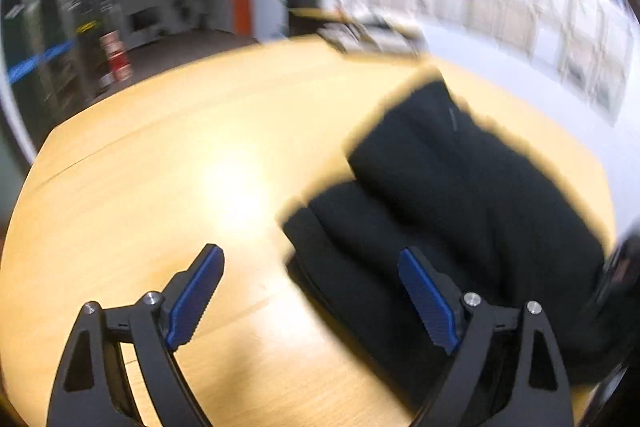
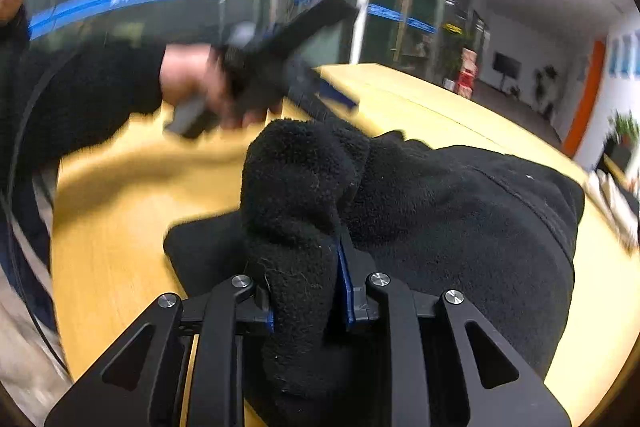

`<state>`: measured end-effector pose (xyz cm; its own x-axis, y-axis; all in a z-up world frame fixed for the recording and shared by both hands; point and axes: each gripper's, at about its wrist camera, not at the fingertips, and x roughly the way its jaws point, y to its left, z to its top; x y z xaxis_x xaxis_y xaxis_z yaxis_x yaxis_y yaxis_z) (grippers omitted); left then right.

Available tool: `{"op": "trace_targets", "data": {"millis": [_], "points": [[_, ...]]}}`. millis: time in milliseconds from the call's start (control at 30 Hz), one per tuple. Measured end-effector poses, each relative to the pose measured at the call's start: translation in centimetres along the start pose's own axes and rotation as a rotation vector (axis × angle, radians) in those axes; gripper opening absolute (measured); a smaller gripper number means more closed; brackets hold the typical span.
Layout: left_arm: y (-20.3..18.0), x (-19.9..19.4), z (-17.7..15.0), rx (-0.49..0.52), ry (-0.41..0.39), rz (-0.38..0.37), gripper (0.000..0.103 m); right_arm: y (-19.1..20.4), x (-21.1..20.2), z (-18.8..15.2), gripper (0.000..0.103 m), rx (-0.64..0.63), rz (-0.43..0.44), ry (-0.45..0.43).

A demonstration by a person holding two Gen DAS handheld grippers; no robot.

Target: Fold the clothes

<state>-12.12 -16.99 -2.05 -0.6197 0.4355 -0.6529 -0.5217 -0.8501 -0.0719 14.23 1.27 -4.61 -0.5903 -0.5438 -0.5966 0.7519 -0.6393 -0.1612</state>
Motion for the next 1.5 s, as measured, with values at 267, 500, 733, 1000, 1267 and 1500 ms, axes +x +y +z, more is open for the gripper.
{"op": "trace_targets", "data": {"millis": [267,500,733,1000,1267,1500], "points": [[-4.8,3.1,2.0,0.084,0.008,0.039,0.093,1.4,0.9,-2.2,0.027,-0.219,-0.046,0.005],[-7.7,5.0,3.1,0.067,-0.009,-0.054,0.093,1.6,1.5,-3.9,0.031,-0.358,-0.066,0.013],[-13.4,8.2,2.5,0.303,0.06,-0.027,0.093,1.2,1.5,-5.2,0.037,-0.408,-0.094,0.026],[-13.1,8.1,-0.2,0.303,-0.037,0.027,0.094,-7.3,-5.3,-4.7,0.097,-0.1,0.085,-0.036],[-13.3,6.4,-1.2,0.329,-0.066,0.106,0.094,-22.4,-4.1,-3.0,0.103,0.136,0.302,0.075],[-13.0,-1.5,0.8,0.241,-0.053,0.119,0.093,-23.5,1.4,-3.9,0.103,0.041,0.397,0.205]]}}
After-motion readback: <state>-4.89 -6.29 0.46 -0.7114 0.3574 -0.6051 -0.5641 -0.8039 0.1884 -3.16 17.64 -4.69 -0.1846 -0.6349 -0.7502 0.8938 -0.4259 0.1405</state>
